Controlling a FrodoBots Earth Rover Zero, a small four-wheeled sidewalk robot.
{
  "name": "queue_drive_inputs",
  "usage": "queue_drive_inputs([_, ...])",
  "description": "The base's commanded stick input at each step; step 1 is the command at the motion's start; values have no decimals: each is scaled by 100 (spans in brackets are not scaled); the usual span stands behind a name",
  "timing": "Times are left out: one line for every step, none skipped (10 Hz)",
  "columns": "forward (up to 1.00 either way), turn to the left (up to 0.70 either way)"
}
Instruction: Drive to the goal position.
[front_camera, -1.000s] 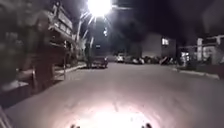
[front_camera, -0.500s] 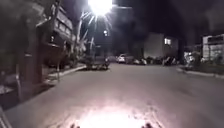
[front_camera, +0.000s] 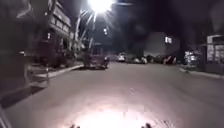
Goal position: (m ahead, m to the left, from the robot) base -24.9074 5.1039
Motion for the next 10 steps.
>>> queue_drive_inputs([85, -9])
queue_drive_inputs([85, -9])
queue_drive_inputs([85, -9])
queue_drive_inputs([85, -9])
queue_drive_inputs([85, -9])
queue_drive_inputs([85, -9])
queue_drive_inputs([85, -9])
queue_drive_inputs([85, -10])
queue_drive_inputs([85, -15])
queue_drive_inputs([85, -25])
